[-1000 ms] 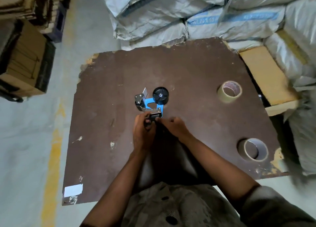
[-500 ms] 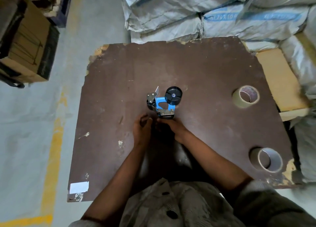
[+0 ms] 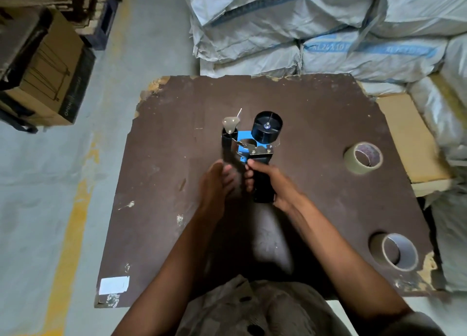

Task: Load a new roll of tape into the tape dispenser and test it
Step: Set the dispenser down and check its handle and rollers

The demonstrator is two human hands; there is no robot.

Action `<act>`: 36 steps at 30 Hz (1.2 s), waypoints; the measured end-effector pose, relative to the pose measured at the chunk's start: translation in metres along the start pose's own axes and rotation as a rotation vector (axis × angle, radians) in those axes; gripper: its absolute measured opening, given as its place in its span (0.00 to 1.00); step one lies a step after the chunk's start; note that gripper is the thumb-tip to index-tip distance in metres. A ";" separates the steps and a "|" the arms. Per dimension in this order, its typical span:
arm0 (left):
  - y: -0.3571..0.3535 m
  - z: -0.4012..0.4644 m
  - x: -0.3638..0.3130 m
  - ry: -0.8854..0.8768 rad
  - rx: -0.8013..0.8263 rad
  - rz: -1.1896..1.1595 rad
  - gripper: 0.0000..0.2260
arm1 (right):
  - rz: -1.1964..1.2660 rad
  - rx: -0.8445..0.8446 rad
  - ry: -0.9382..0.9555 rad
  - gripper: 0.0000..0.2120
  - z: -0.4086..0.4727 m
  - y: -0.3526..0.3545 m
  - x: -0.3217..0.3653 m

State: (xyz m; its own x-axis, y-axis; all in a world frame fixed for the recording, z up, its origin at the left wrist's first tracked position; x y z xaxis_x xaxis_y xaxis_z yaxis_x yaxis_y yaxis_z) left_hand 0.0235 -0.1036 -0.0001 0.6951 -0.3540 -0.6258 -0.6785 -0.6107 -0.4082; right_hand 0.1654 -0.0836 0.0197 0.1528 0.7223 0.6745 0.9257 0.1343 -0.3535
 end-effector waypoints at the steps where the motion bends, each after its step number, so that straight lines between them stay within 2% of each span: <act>1: -0.010 -0.011 -0.009 0.002 0.044 -0.033 0.06 | 0.021 0.036 0.013 0.06 -0.013 -0.007 0.014; 4: -0.043 -0.055 -0.040 -0.018 0.108 -0.157 0.08 | 0.006 0.085 0.079 0.08 -0.066 -0.029 0.056; 9: -0.078 -0.127 -0.081 -0.044 0.292 -0.307 0.07 | -0.068 0.070 0.180 0.08 -0.152 -0.058 0.096; 10: -0.080 -0.139 -0.086 -0.039 0.310 -0.328 0.09 | -0.057 0.071 0.191 0.08 -0.164 -0.062 0.098; 14: -0.081 -0.168 -0.097 0.027 0.298 -0.372 0.27 | -0.050 0.042 0.237 0.08 -0.192 -0.069 0.101; 17: -0.082 -0.176 -0.100 0.075 0.287 -0.368 0.32 | -0.058 0.007 0.251 0.08 -0.199 -0.071 0.099; 20: -0.087 -0.182 -0.099 0.092 0.298 -0.312 0.31 | -0.065 -0.026 0.261 0.09 -0.201 -0.072 0.096; 25: -0.092 -0.180 -0.093 0.094 0.372 -0.220 0.20 | -0.083 -0.060 0.264 0.08 -0.199 -0.070 0.088; 36: -0.089 -0.167 -0.081 0.116 0.306 -0.161 0.19 | -0.094 -0.053 0.262 0.07 -0.198 -0.061 0.080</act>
State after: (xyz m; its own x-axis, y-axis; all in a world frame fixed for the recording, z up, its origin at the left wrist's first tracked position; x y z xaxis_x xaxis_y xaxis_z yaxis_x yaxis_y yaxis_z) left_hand 0.0674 -0.1392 0.1980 0.8091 -0.3593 -0.4651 -0.5858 -0.4307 -0.6865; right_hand 0.1894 -0.1678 0.2237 0.1433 0.5077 0.8495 0.9559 0.1514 -0.2517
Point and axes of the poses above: each hand's wrist, its own z-axis towards the middle knuckle, its own y-axis out of the back of the hand, x = y × z, the point moved 2 cm from there along z, towards the middle knuckle, and after that the axes turned 11 degrees about -z, right-handed, at the moved point
